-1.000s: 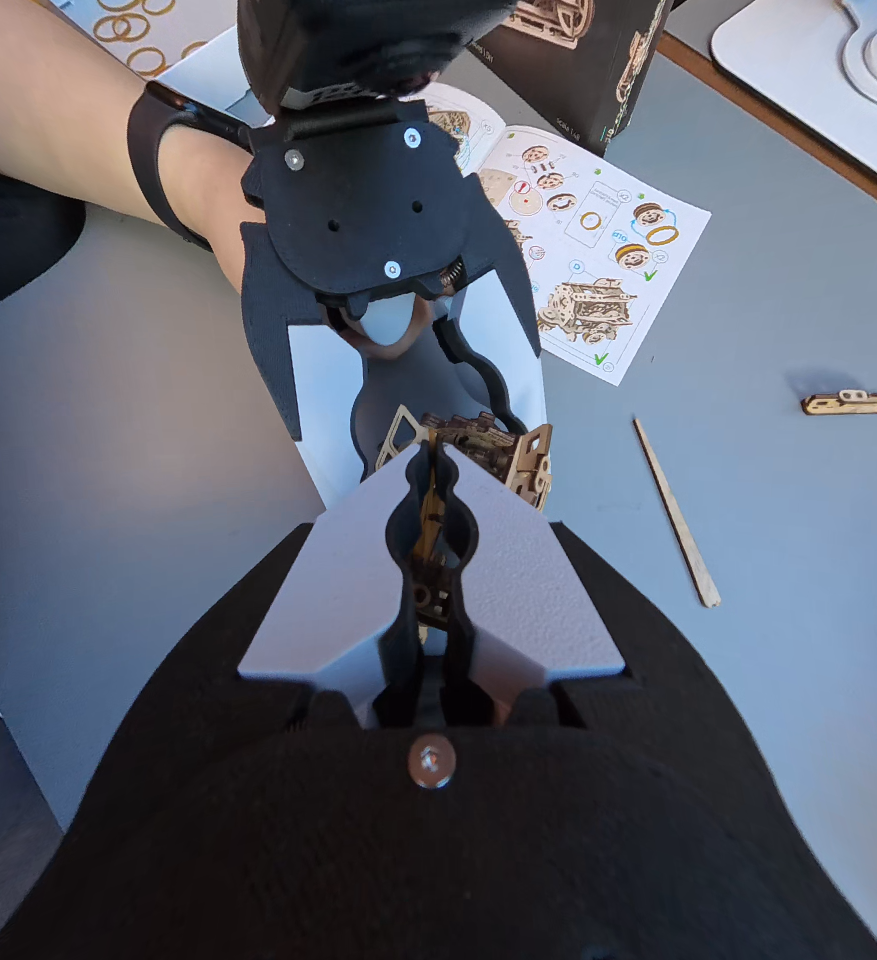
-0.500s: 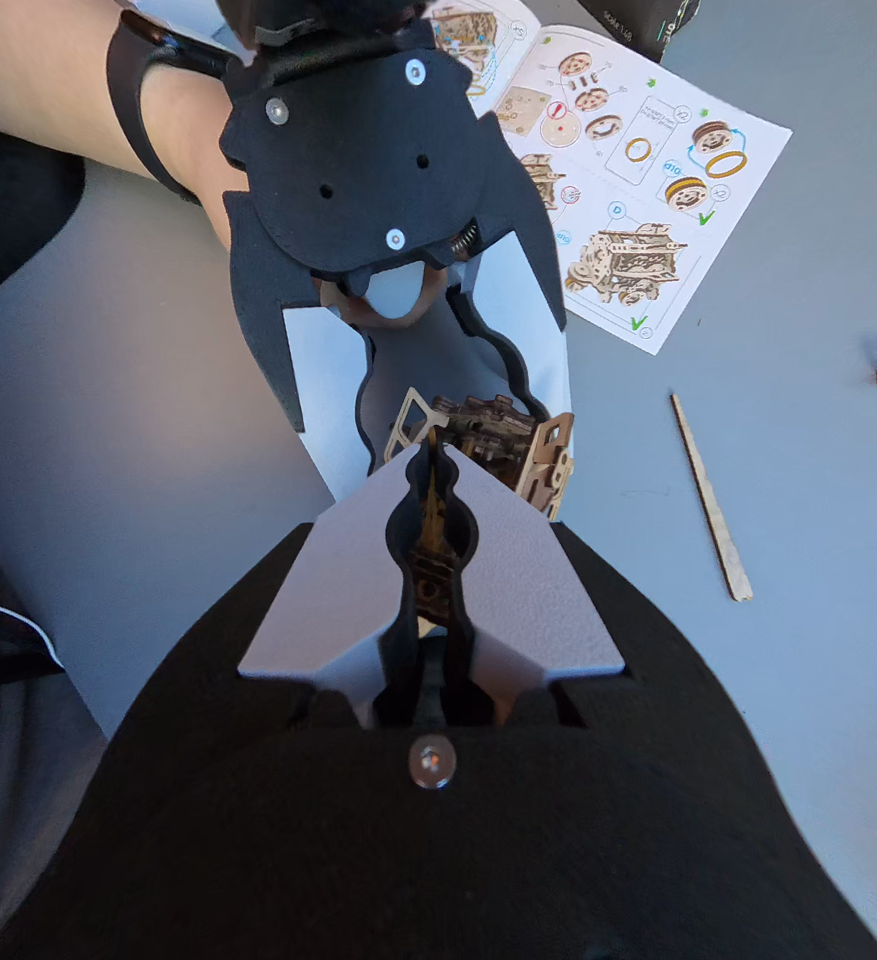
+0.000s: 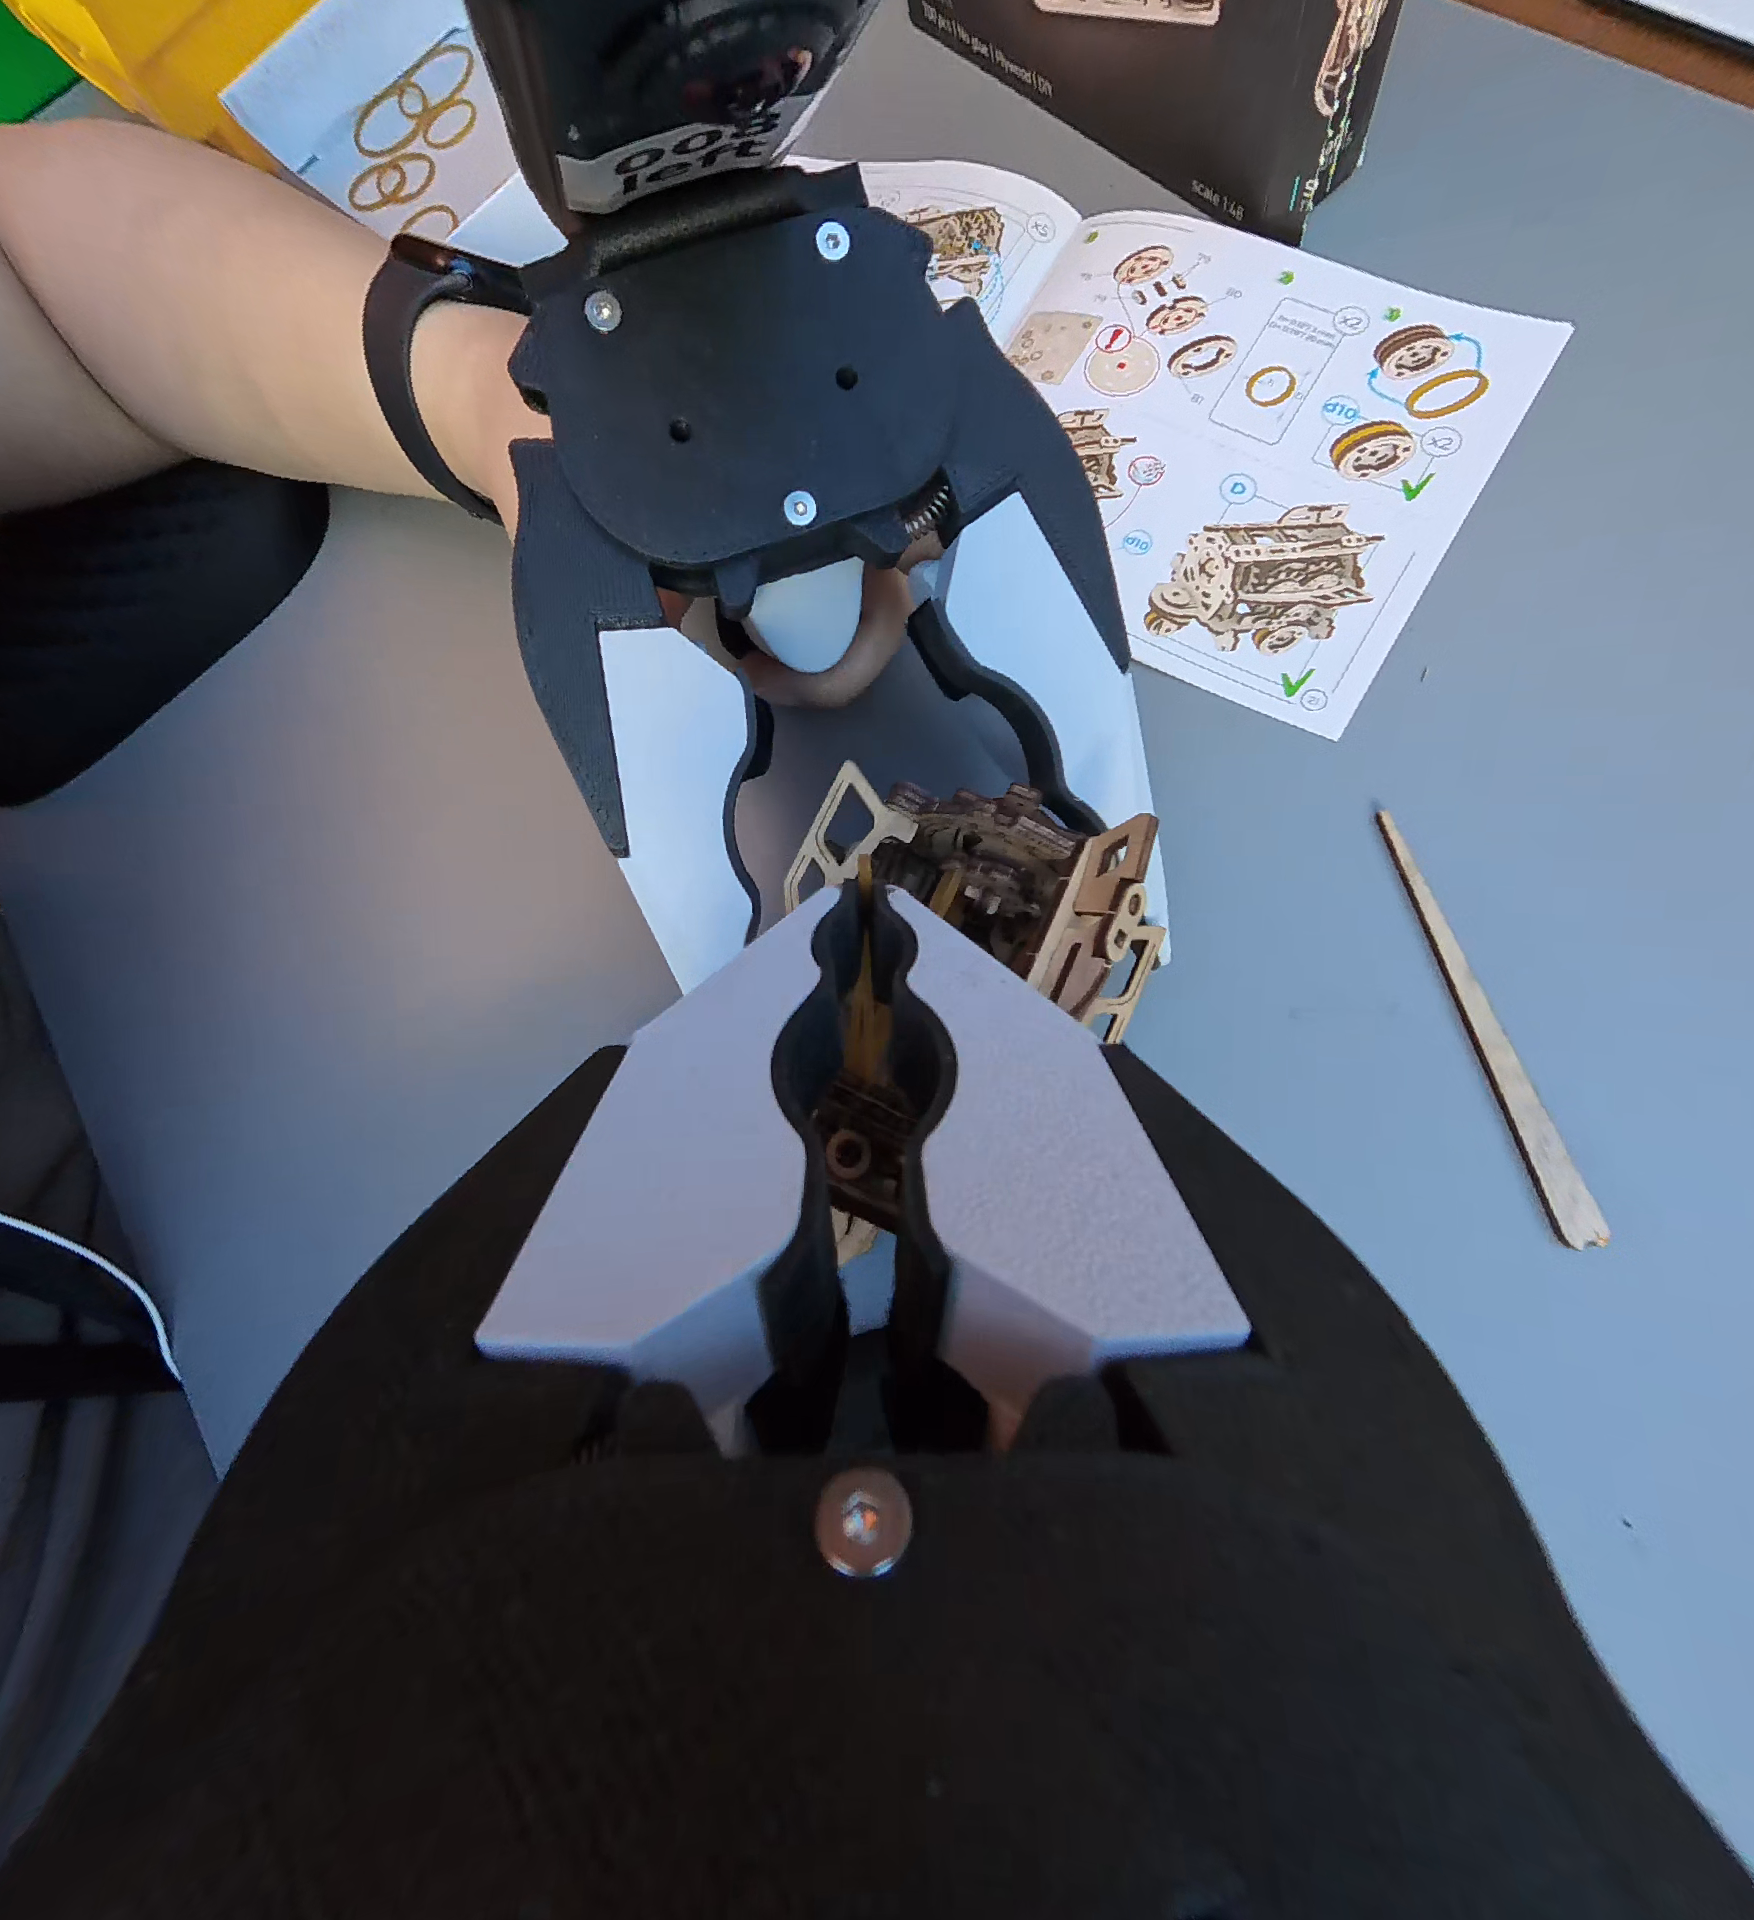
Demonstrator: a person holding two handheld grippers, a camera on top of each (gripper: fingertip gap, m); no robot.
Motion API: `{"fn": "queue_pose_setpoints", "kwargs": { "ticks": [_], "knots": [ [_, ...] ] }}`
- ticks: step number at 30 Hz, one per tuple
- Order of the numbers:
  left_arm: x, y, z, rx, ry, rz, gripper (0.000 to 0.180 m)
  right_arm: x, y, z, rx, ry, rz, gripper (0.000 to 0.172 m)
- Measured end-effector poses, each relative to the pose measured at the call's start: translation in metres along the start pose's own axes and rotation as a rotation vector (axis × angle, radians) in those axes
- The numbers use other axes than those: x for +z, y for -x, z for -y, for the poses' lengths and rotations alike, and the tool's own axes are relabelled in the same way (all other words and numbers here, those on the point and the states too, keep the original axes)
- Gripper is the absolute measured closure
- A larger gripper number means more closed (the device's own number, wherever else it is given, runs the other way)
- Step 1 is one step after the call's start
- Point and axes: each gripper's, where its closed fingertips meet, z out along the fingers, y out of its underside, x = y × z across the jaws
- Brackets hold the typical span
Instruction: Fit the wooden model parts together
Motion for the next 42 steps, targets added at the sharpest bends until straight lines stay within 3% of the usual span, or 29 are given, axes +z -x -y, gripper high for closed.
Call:
{"fn": "queue_pose_setpoints", "kwargs": {
  "ticks": [7, 16, 20, 23, 28, 33, 40, 42],
  "knots": [
    [-0.014, 0.008, -0.004, 0.008, 0.022, 0.005, 0.091, 0.001, 0.003, 0.006, -0.003, -0.018, 0.018, 0.172],
    [-0.059, 0.016, 0.004, 0.033, -0.012, 0.0, 0.093, 0.01, 0.0, 0.016, -0.027, -0.039, 0.032, 0.172],
    [-0.073, 0.012, 0.019, 0.09, -0.08, -0.008, 0.104, 0.012, -0.004, 0.017, -0.004, -0.049, 0.029, 0.172],
    [-0.086, 0.016, 0.033, 0.16, -0.128, 0.03, 0.124, 0.012, -0.004, 0.017, 0.013, -0.068, 0.033, 0.172],
    [-0.085, 0.008, 0.036, 0.228, -0.057, -0.039, 0.161, 0.012, -0.004, 0.02, 0.02, -0.106, 0.035, 0.172],
    [-0.072, 0.005, 0.025, 0.228, 0.056, -0.084, 0.153, 0.012, -0.008, 0.019, 0.008, -0.116, 0.014, 0.172],
    [-0.065, 0.002, 0.023, 0.3, 0.065, -0.091, 0.18, 0.011, -0.008, 0.018, -0.024, -0.124, 0.013, 0.172],
    [-0.065, 0.002, 0.024, 0.29, 0.055, -0.095, 0.178, 0.011, -0.006, 0.019, -0.029, -0.126, 0.026, 0.172]
  ]
}}
